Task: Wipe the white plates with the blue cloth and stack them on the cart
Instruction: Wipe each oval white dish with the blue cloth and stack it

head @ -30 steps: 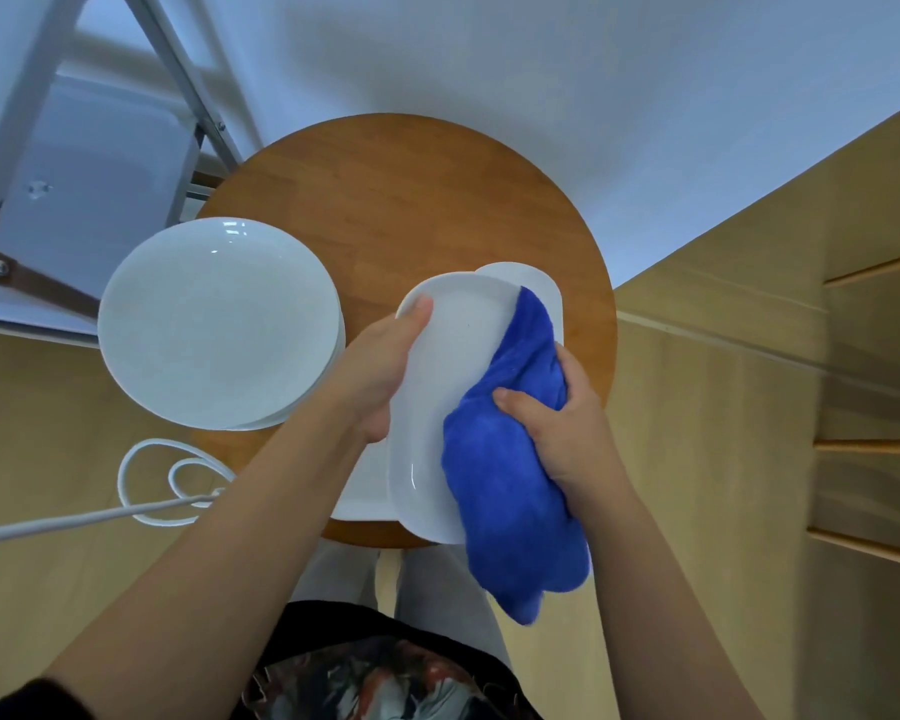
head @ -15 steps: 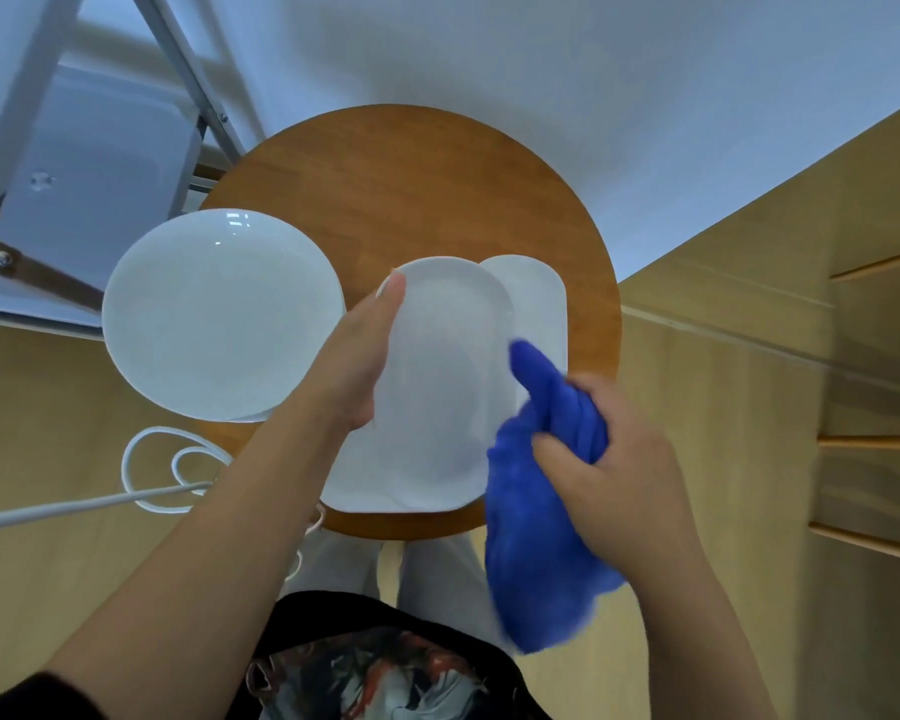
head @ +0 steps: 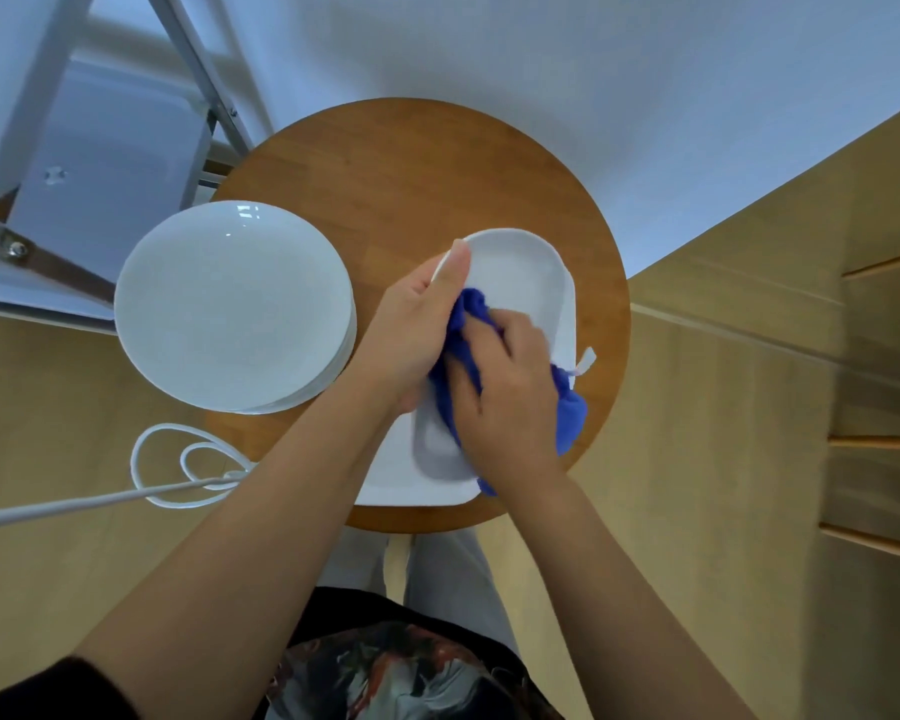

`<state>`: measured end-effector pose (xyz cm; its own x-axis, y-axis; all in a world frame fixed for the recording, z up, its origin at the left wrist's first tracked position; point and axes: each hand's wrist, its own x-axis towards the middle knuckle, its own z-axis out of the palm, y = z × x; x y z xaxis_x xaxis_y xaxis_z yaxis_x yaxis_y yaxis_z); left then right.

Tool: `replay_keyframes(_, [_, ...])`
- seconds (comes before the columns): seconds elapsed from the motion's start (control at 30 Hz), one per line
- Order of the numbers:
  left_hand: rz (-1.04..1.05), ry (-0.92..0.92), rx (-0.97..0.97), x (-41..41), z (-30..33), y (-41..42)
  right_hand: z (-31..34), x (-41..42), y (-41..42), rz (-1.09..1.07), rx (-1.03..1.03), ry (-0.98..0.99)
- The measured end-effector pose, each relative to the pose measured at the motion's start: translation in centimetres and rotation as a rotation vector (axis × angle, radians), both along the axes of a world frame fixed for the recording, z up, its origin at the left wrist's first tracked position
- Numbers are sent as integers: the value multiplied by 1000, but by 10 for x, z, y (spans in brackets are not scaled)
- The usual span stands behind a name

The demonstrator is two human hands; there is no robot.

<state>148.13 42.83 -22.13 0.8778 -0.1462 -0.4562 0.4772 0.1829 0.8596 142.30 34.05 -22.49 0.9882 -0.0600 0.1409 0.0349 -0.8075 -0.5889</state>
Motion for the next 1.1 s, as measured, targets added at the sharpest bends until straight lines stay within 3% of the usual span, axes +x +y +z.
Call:
replay_keyframes(0.17, [131,165,39,11,-2,8,-9,-36,6,144,-15,75])
replay_keyframes(0.33, [84,301,-60,11,-8,12,-19,-48,-3,193,-381,86])
replay_keyframes(0.43, [122,389,-104,13,-14,13,-15,-47,-5,186,-442,74])
replay_keyframes(0.53, [61,399,-69,15,-20,14,0,-38,-20,199,-226,190])
replay_keyframes(0.63, [-57,393,-40,16,-29,20,19,-22,-52,59,319,511])
replay_keyframes(0.7, [-30,441,31,12,-34,24,29,-15,-72,64,671,601])
replay_keyframes(0.77, [-32,468,-183,2,-47,25,29,-13,-85,93,1006,635])
replay_keyframes(0.83, [11,476,-450,-11,-53,21,21,-16,-88,54,1179,648])
replay_keyframes(0.93, [96,443,-583,-16,-56,24,9,-20,-90,-97,1207,714])
replay_keyframes(1.1, [84,343,-292,1,-45,40,11,-24,-101,-433,724,607])
